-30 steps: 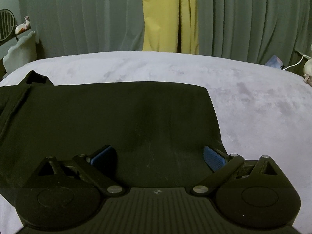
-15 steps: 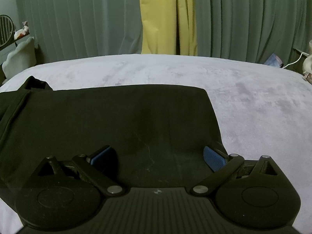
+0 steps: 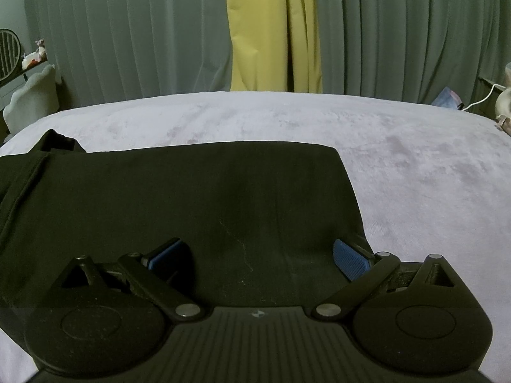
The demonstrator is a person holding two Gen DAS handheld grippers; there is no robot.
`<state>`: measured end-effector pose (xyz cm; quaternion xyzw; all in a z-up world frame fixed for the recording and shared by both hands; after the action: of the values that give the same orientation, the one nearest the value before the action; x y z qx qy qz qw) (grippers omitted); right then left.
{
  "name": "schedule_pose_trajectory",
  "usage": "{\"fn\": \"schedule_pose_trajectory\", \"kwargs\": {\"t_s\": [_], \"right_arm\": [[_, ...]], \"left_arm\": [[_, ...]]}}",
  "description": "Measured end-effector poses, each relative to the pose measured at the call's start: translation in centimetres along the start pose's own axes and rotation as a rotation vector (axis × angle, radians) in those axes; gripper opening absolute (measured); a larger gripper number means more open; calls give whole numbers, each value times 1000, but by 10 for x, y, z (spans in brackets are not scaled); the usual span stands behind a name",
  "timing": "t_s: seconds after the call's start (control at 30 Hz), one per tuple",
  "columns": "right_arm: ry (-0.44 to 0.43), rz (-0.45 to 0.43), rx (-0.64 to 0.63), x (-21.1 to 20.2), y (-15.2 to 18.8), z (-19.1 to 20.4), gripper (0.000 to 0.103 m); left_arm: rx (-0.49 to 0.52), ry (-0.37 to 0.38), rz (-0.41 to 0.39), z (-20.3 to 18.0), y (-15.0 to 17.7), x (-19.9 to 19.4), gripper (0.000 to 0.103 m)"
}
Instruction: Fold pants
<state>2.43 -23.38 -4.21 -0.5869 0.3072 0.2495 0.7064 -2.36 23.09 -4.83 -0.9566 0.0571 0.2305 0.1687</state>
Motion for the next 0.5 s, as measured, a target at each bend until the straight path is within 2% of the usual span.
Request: {"fn": "schedule_pose_trajectory", "kwargs": {"t_s": [0.03, 0.07, 0.13, 0.2, 0.33, 0.5], "right_arm": [[1, 0, -1, 0, 0, 0, 99], [1, 0, -2, 0, 0, 1, 99], [-3, 1, 0, -1, -1, 0, 99], [-26, -2, 26, -4, -4, -4, 99], [-130, -15, 156, -13, -9, -21, 99], [-213, -31, 242, -27, -11, -31, 99]], "left_arm": [[21, -18, 7, -1, 1, -1, 37], [26, -13, 12, -3, 0, -4, 32], [46, 23, 10, -12, -1, -13, 23], [147, 27, -11, -33, 4, -25, 21], [435, 46, -45, -97, 25, -53, 19], [691, 137, -47, -175, 80, -88, 20]]}}
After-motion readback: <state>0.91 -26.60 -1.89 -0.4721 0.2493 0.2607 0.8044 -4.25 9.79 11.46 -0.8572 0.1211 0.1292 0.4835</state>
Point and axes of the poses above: each gripper's, at about its wrist camera, not at the fingertips, and x roughly the way its jaws point, z to its left, y to its underside, the point moved 4 cm from there along x, roughly the way its jaws point, and after that the axes turned 7 degrees about z, right-handed, at the moved point
